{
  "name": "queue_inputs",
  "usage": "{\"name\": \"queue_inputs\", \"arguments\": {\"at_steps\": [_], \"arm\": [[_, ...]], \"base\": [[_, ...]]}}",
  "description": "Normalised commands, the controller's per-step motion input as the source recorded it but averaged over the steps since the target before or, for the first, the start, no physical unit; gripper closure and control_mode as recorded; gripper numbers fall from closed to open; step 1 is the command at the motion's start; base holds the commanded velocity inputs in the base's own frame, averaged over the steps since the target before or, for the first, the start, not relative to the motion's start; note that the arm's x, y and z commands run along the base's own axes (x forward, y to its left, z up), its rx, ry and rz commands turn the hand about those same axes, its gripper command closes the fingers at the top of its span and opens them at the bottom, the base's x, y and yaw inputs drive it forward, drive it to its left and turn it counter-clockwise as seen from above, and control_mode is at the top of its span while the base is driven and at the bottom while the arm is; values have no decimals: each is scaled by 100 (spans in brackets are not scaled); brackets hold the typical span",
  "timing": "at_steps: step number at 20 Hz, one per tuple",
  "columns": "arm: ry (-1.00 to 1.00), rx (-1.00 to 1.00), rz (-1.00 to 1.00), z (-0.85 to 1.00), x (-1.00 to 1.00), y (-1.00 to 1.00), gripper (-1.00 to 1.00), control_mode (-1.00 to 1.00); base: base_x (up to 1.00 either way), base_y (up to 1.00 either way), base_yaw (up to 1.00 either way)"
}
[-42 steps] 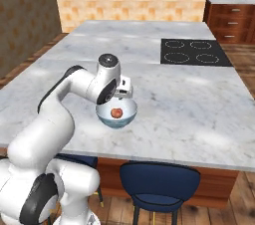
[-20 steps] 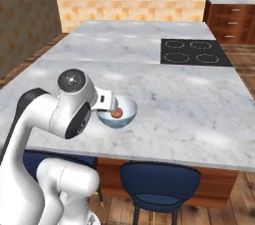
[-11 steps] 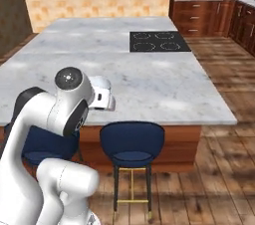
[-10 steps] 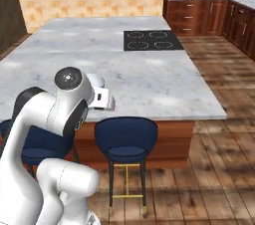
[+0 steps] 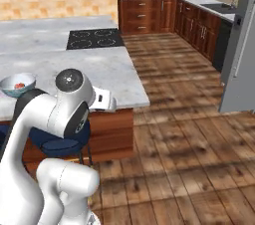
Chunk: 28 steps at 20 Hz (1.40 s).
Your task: Retrieve the peach and apple from the fridge and place them into the bowl on the dining table.
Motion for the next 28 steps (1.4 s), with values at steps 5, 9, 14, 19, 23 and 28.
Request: {"name": "queue_inputs", "arguments": {"at_steps": [5,9,14,19,23,28], "arm": [[0,0,0,0,0,0,-100,100],[0,0,0,0,0,0,-100,100],[0,0,0,0,0,0,-100,100],[0,0,0,0,0,0,-100,100],[0,0,0,0,0,0,-100,100],[0,0,0,0,0,0,-100,100]], "base": [[86,-100,-4],[100,-100,5],[100,-100,25],[74,-97,27],[59,-84,24],[93,-24,6]]}}
